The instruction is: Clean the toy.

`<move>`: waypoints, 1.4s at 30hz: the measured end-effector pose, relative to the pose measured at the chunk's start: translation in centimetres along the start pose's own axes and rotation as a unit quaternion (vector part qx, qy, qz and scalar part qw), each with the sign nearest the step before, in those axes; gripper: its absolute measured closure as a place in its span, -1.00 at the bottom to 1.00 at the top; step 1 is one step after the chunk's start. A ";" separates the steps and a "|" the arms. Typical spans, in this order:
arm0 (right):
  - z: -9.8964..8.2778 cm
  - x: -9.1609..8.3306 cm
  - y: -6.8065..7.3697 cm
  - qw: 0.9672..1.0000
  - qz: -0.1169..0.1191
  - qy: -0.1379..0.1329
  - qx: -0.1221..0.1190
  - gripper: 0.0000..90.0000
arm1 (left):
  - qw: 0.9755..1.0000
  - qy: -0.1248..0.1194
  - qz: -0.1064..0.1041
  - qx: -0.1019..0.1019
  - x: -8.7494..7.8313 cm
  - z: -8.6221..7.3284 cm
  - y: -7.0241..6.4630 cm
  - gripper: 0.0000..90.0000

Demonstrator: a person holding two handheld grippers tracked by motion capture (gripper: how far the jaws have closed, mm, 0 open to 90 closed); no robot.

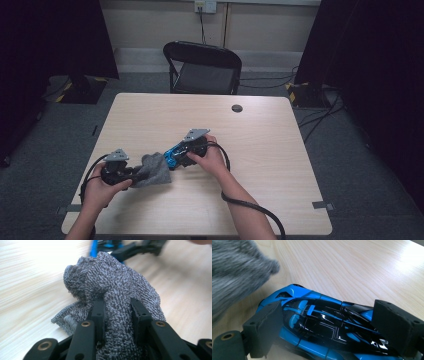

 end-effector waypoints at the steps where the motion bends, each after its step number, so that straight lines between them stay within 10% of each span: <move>1: 0.0 0.0 0.0 1.000 0.000 0.000 0.000 -0.78 | 1.000 -0.002 0.009 -0.008 -0.1 -0.1 0.4 0.53; 10: 0.0 0.0 -0.1 1.000 0.001 -0.002 0.000 -0.78 | 0.998 -0.005 0.050 -0.028 0.1 -1.7 3.1 0.29; 22: -0.1 0.0 -0.1 1.000 0.002 -0.003 0.000 -0.77 | 0.994 -0.018 0.050 0.100 -0.9 -1.2 4.2 -0.18; 31: -0.1 0.0 0.0 1.000 0.002 -0.003 0.000 -0.77 | 0.991 0.039 0.020 0.124 1.3 -3.3 3.6 -0.21; 36: -0.1 0.0 -0.1 1.000 0.002 -0.004 0.000 -0.77 | 0.992 0.059 0.033 0.103 1.1 -3.1 3.0 0.26; 39: -0.1 0.0 0.0 1.000 0.003 -0.005 0.000 -0.77 | 0.996 0.072 0.038 0.047 0.7 -2.5 3.0 0.48; 42: -0.1 -0.1 -0.1 1.000 0.001 -0.007 -0.001 -0.77 | 0.998 0.027 0.047 -0.017 0.0 -1.0 3.8 0.51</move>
Point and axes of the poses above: each handheld gripper's, and its own axes: x roughly forward along the jaws, z roughly out of its top, y roughly to its left, the point moved 7 cm from there along x, roughly forward along the jaws, and after that the axes turned 7 degrees about z, right-handed, at the moved point
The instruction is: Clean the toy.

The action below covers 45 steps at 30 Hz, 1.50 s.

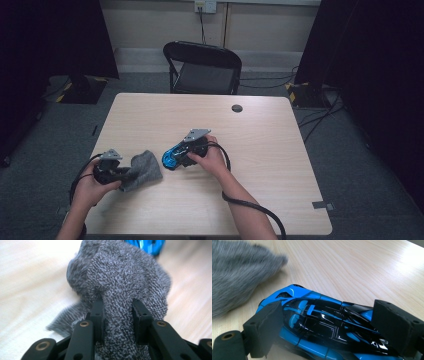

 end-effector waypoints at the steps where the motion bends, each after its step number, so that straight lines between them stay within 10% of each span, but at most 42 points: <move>1: 0.0 0.0 0.0 1.000 0.001 0.000 0.001 -0.77 | 1.000 -0.013 0.008 -0.016 -0.2 0.7 0.5 0.52; 3: 0.0 -0.1 -0.1 1.000 0.003 0.002 0.002 -0.78 | 0.998 -0.041 0.025 -0.047 -0.3 2.1 1.2 0.53; 9: 0.0 -0.1 -0.3 1.000 0.006 0.005 0.003 -0.78 | 0.995 -0.065 0.064 -0.041 2.6 6.8 2.7 0.52; 22: -0.2 -0.2 -0.4 1.000 0.011 -0.010 -0.002 -0.77 | 0.996 -0.055 0.052 -0.037 13.1 13.3 0.4 0.50; 31: -0.2 -0.2 -0.4 1.000 0.010 -0.010 -0.001 -0.77 | 0.998 -0.034 0.027 0.044 16.2 13.8 -2.3 0.49; 45: -0.1 -0.1 -0.3 1.000 0.011 -0.008 0.000 -0.77 | 0.997 -0.023 -0.014 0.078 15.0 12.6 -2.7 0.53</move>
Point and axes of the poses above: each handheld gripper's, and its own axes: x roughly forward along the jaws, z roughly out of its top, y roughly to its left, the point moved 7 cm from there along x, roughly forward along the jaws, and after that the axes turned 7 degrees about z, right-handed, at the moved point
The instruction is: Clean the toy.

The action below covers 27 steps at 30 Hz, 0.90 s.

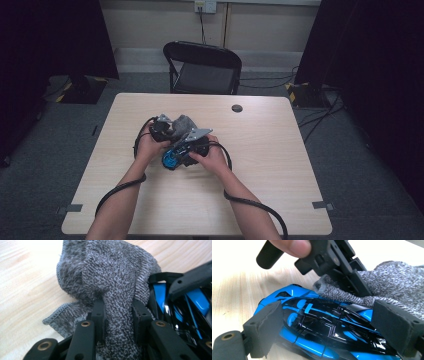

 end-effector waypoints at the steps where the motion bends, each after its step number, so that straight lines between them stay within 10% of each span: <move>1: 0.0 0.0 0.0 1.000 0.001 0.000 0.001 -0.77 | 1.000 0.000 -0.003 0.002 -0.1 -0.1 0.0 0.53; 27: 0.3 0.4 0.3 1.000 0.012 0.005 0.019 -0.78 | 0.999 0.025 -0.028 -0.012 -3.9 -3.1 0.9 0.53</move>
Point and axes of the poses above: each handheld gripper's, and its own axes: x roughly forward along the jaws, z roughly out of its top, y roughly to its left, the point moved 7 cm from there along x, roughly forward along the jaws, and after that the axes turned 7 degrees about z, right-handed, at the moved point
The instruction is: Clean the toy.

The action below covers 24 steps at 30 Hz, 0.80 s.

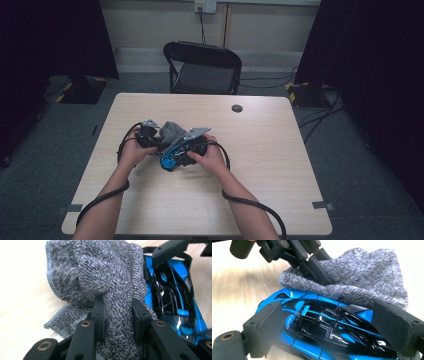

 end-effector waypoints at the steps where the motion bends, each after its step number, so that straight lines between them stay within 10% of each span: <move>1: 0.0 0.0 0.0 1.000 0.000 0.000 0.000 -0.78 | 1.000 -0.001 0.000 -0.001 -0.1 -0.2 0.1 0.52; 24: -0.1 0.0 0.0 1.000 -0.003 -0.009 -0.002 -0.78 | 1.000 0.009 0.002 0.000 -4.7 -5.0 -0.4 0.52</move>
Point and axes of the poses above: each handheld gripper's, and its own axes: x roughly forward along the jaws, z roughly out of its top, y roughly to its left, the point moved 7 cm from there along x, roughly forward along the jaws, and after that the axes turned 7 degrees about z, right-handed, at the moved point
